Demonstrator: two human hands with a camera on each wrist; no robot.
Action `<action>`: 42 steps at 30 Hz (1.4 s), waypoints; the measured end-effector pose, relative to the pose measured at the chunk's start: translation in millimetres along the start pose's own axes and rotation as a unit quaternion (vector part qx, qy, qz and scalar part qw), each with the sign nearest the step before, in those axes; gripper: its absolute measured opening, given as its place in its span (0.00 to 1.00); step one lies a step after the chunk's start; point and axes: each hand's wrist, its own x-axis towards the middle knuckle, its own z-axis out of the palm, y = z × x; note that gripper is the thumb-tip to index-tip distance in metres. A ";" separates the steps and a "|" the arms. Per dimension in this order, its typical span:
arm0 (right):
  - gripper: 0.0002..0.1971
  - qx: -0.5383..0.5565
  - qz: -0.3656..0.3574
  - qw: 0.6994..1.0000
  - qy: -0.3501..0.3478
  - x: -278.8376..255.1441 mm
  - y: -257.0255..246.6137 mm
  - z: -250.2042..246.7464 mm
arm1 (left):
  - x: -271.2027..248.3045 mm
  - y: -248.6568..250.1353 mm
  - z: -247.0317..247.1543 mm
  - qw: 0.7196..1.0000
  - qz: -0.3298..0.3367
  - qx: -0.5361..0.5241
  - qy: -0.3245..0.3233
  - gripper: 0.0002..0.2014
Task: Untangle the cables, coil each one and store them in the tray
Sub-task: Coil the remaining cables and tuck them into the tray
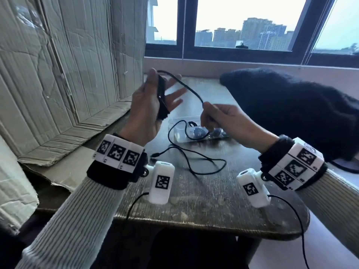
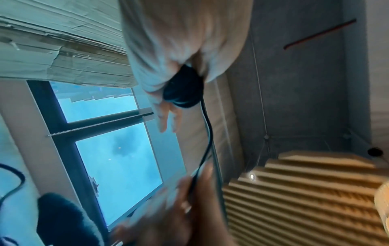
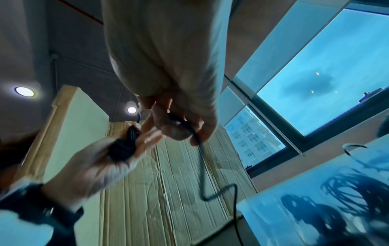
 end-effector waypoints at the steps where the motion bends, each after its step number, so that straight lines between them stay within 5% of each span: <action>1: 0.23 -0.016 0.013 0.999 -0.030 -2.3 5.8 3.8 | 1.4 5.7 -2.2 1.000 0.010 -0.026 0.000 0.16; 7: 0.15 -0.068 0.001 0.993 -0.098 -8.4 5.4 16.3 | 2.5 19.4 -8.8 0.998 0.031 -0.061 0.006 0.17; 11: 0.14 -0.100 -0.037 0.988 -0.115 -13.0 -7.9 17.7 | 5.0 13.2 -11.9 0.977 0.102 0.178 0.051 0.18; 13: 0.13 -0.120 -0.069 0.983 -0.122 -15.4 -15.0 19.8 | 5.9 4.3 -16.2 0.931 0.146 0.335 0.024 0.23; 17: 0.09 -0.168 -0.101 0.976 -0.091 -14.4 -29.1 18.1 | 6.4 -12.3 -19.4 0.776 0.218 0.591 -0.030 0.32; 19: 0.07 -0.190 -0.110 0.974 -0.045 -10.9 -33.9 13.7 | 5.9 -16.9 -17.2 0.754 0.216 0.618 -0.047 0.36; 24: 0.05 -0.184 -0.102 0.976 0.048 3.6 -32.8 3.7 | 2.5 -15.8 -9.9 0.804 0.124 0.564 -0.143 0.41; 27: 0.08 -0.113 -0.081 0.987 0.083 13.6 -27.8 -2.9 | 3.7 -8.6 -10.6 0.847 0.047 0.490 -0.198 0.28; 31: 0.11 -0.058 -0.079 0.993 0.069 16.7 -21.6 -5.5 | 3.9 -8.5 -19.1 0.839 0.037 0.491 -0.231 0.15; 37: 0.17 -0.044 -0.056 0.996 0.045 12.6 -1.8 0.1 | -0.4 -5.8 -18.4 0.966 0.013 0.243 -0.092 0.07; 42: 0.13 -0.068 -0.009 0.994 -0.083 8.0 10.0 10.9 | 7.4 2.1 -15.0 0.998 -0.032 0.026 -0.047 0.13</action>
